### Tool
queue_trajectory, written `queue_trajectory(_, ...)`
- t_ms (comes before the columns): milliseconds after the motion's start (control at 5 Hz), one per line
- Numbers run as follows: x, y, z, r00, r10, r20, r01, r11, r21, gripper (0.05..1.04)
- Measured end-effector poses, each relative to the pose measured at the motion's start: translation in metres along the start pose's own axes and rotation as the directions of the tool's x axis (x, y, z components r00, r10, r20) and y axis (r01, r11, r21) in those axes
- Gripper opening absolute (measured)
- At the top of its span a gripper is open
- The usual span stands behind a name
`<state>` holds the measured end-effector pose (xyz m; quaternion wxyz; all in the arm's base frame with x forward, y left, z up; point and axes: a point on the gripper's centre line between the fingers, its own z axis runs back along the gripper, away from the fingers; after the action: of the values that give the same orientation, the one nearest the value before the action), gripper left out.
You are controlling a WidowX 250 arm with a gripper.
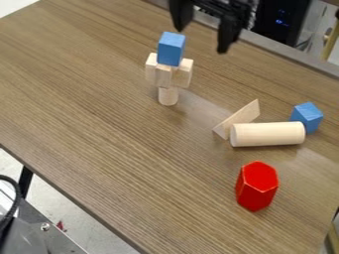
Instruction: Move the red hexagon to the right side of the table
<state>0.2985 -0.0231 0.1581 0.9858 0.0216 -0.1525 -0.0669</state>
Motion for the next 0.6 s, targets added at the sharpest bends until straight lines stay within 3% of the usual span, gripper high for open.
queue_trajectory(200,-0.003,-0.021,-0.008,0.991,-0.131,0.017,0.131,0.990,-0.048,1.001)
queue_trajectory(600,-0.008,-0.048,-0.025,0.941,-0.338,0.011,0.337,0.938,-0.081,1.001)
